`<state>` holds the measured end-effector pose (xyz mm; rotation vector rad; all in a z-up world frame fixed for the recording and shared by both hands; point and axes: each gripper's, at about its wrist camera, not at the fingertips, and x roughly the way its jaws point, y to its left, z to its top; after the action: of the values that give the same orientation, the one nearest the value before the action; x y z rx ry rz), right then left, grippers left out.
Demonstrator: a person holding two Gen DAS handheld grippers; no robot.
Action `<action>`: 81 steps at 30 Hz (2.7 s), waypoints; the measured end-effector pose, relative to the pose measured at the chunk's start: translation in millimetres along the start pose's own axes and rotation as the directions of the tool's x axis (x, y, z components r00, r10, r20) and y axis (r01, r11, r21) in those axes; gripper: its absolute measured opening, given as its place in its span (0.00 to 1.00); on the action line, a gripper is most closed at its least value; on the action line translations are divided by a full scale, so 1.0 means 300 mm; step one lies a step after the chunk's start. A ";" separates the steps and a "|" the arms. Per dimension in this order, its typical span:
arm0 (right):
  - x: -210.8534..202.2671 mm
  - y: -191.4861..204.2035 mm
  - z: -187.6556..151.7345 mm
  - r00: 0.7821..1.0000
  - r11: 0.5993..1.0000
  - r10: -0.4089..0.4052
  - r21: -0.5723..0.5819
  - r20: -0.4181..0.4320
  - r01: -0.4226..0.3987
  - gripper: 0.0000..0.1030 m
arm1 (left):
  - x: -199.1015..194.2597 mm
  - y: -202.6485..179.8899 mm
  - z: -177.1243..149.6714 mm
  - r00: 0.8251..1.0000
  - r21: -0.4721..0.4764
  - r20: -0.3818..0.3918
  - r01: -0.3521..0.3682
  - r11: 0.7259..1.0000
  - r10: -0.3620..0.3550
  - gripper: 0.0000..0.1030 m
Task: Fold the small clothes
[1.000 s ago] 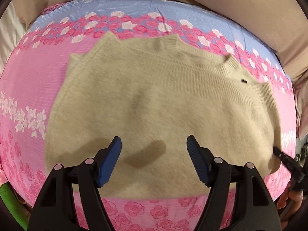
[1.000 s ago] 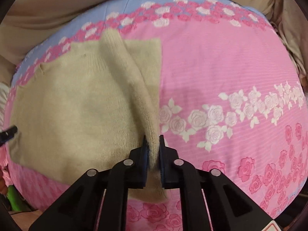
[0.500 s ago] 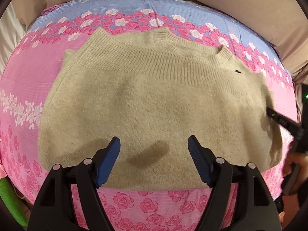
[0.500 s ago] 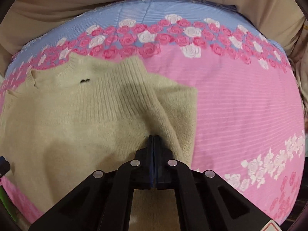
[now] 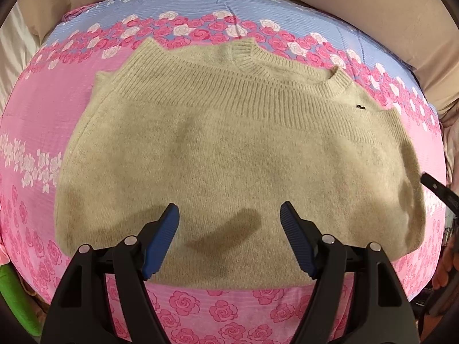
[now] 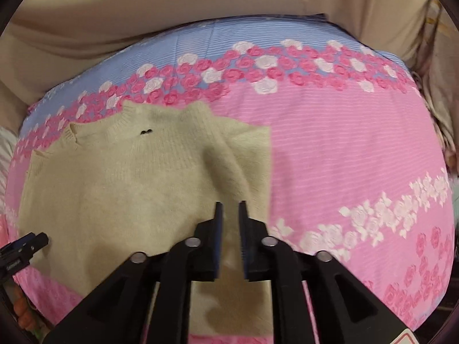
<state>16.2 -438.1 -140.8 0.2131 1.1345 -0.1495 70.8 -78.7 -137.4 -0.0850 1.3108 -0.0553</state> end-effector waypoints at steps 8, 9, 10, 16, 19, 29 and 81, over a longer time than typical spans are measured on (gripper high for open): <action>-0.046 -0.184 -0.161 0.999 0.990 0.039 0.134 -0.029 -0.034 0.57 | -0.033 0.234 0.052 0.993 -0.189 0.074 0.108 0.976 -0.096 0.75; -0.045 -0.179 -0.173 0.998 0.990 0.049 0.133 -0.031 -0.044 0.58 | -0.033 0.282 0.056 0.991 -0.237 0.083 0.125 0.963 -0.108 0.76; -0.043 -0.172 -0.179 0.998 0.990 0.055 0.128 -0.031 -0.051 0.60 | -0.027 0.353 0.060 0.988 -0.303 0.090 0.145 0.942 -0.123 0.76; 0.039 -0.105 -0.206 0.989 0.991 0.098 0.101 -0.107 -0.087 0.70 | 0.020 0.522 0.048 0.980 -0.432 0.086 0.200 0.879 -0.181 0.76; 0.038 -0.070 -0.218 0.988 0.991 0.112 0.081 -0.109 -0.104 0.62 | 0.022 0.496 0.042 0.985 -0.399 0.086 0.172 0.901 -0.150 0.76; 0.066 -0.051 -0.036 0.997 0.999 0.033 0.025 -0.064 -0.031 0.60 | 0.025 0.384 0.084 0.989 -0.335 0.067 0.148 0.930 -0.133 0.81; -0.158 -0.340 -0.178 0.995 0.975 0.083 0.203 0.048 -0.091 0.65 | -0.107 -0.719 -0.067 0.832 0.249 -0.214 0.553 0.795 -0.512 0.28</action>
<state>-73.7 -523.5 -128.7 0.4407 1.0687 -0.1926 44.8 -291.2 -91.2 -0.1932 1.3663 -0.7614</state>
